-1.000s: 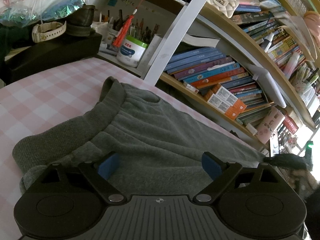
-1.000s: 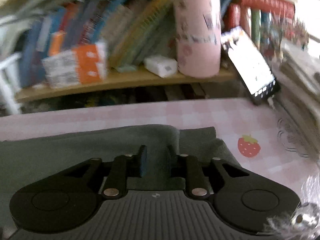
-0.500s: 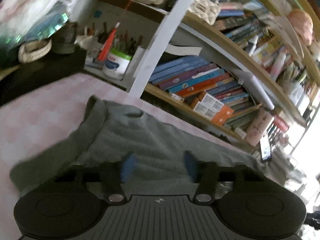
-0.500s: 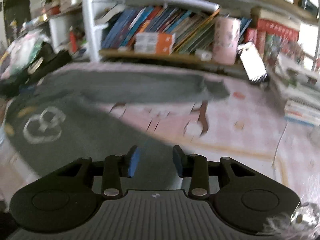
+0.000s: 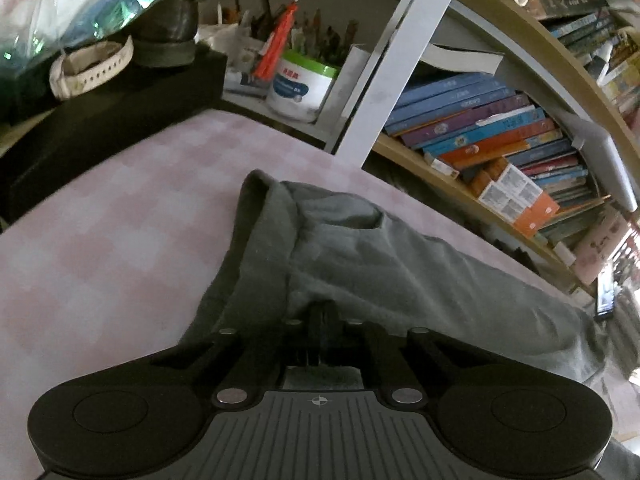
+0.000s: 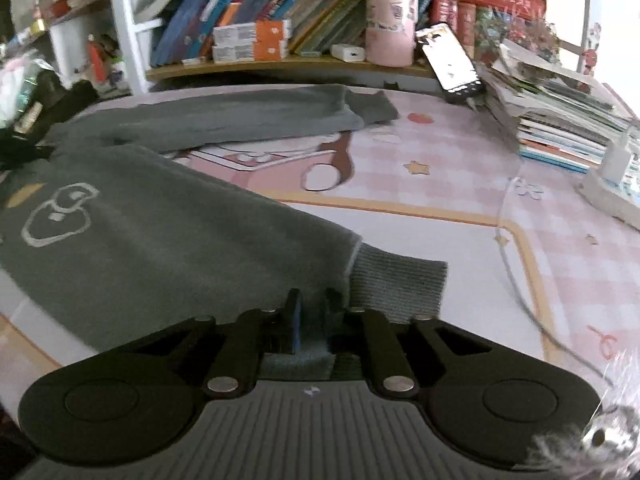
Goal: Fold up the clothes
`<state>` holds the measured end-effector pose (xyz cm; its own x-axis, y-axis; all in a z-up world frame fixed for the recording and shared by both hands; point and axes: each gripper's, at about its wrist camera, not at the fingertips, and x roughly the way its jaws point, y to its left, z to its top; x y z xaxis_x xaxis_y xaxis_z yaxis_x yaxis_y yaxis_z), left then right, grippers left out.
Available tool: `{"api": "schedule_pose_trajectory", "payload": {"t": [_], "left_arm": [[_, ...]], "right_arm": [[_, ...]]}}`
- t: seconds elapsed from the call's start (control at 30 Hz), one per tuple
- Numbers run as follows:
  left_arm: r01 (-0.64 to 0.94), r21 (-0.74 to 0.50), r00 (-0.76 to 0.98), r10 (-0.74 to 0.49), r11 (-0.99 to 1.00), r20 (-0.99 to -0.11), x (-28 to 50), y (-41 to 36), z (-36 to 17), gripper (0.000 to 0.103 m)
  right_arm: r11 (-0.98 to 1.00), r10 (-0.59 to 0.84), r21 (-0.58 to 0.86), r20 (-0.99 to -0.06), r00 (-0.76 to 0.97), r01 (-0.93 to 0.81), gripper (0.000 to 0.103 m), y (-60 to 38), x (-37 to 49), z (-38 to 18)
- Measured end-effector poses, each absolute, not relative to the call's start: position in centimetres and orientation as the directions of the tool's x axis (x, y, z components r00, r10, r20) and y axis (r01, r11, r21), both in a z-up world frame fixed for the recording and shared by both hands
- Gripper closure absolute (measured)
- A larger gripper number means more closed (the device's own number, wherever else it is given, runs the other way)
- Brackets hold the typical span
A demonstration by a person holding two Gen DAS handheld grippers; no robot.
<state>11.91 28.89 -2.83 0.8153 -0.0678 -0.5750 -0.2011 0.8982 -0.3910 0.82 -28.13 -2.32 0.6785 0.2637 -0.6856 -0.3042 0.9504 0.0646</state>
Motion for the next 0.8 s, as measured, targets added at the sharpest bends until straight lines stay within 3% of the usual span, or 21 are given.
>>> {"api": "schedule_pose_trajectory", "payload": {"t": [0.03, 0.07, 0.23, 0.33, 0.5, 0.73, 0.8], "left_arm": [[-0.203, -0.394, 0.814, -0.069, 0.897, -0.576, 11.9, 28.9, -2.7, 0.098], [-0.207, -0.401, 0.815, -0.069, 0.892, -0.575, 11.4, 29.0, -2.5, 0.098], [-0.223, -0.36, 0.849, -0.001, 0.906, -0.528, 6.2, 29.3, -0.7, 0.087], [-0.279, -0.292, 0.843, 0.088, 0.915, -0.53, 2.6, 29.5, -0.4, 0.072], [-0.349, -0.228, 0.842, 0.197, 0.909, -0.503, -2.5, 29.6, -0.5, 0.038], [-0.343, -0.254, 0.83, 0.164, 0.904, -0.534, -2.2, 29.4, -2.1, 0.041], [-0.352, -0.287, 0.83, 0.155, 0.891, -0.536, -1.8, 29.8, -2.6, 0.056]], "right_arm": [[0.947, 0.274, 0.066, -0.678, 0.682, -0.315, 0.072, -27.9, 0.6, -2.2], [0.943, 0.283, 0.067, -0.67, 0.686, -0.325, 0.069, -27.7, 0.4, -2.1], [0.945, 0.287, 0.063, -0.63, 0.721, -0.321, 0.068, -27.3, -0.1, -1.6], [0.949, 0.29, 0.086, -0.609, 0.738, -0.302, 0.068, -27.6, 0.1, -1.7], [0.956, 0.265, 0.062, -0.603, 0.753, -0.287, 0.067, -27.1, -0.3, -2.6], [0.963, 0.216, -0.001, -0.6, 0.771, -0.271, 0.067, -26.0, -1.3, -3.4], [0.963, 0.215, -0.003, -0.593, 0.776, -0.269, 0.067, -26.0, -1.6, -3.5]]}}
